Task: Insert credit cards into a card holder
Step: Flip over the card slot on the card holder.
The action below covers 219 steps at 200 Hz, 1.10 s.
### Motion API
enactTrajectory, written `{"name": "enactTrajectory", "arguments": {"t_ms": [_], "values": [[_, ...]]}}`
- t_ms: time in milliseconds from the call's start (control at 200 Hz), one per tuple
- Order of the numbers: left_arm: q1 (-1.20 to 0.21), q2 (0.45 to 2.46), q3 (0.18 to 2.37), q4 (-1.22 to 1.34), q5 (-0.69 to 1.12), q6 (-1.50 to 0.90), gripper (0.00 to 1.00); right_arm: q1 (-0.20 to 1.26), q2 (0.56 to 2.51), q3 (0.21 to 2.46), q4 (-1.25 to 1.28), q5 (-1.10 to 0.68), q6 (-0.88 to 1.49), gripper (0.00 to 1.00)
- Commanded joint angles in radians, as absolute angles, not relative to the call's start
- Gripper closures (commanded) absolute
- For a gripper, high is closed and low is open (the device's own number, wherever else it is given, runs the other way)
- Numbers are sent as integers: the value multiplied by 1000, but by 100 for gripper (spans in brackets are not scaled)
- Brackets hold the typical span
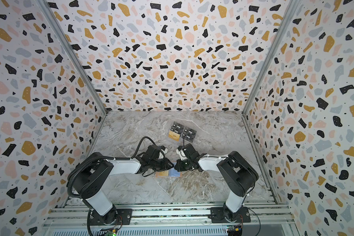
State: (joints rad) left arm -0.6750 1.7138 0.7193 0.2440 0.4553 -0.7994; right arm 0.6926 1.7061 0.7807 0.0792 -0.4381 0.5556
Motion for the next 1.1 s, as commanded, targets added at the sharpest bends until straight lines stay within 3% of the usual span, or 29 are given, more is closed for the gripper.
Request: {"name": "enactTrajectory", "arguments": {"t_ms": [0, 556, 796, 946, 1091], "values": [[-689, 1738, 689, 330, 542, -840, 70, 690, 1703, 756, 19, -410, 560, 89], [-689, 1769, 653, 434, 593, -878, 73, 675, 1675, 710, 107, -466, 607, 89], [-687, 1776, 657, 441, 590, -911, 85, 662, 1638, 707, 120, -459, 618, 89], [-683, 1763, 662, 417, 574, -900, 100, 646, 1579, 696, 119, -434, 630, 89], [-675, 1727, 656, 410, 562, -895, 100, 631, 1513, 690, 106, -403, 639, 89]]}}
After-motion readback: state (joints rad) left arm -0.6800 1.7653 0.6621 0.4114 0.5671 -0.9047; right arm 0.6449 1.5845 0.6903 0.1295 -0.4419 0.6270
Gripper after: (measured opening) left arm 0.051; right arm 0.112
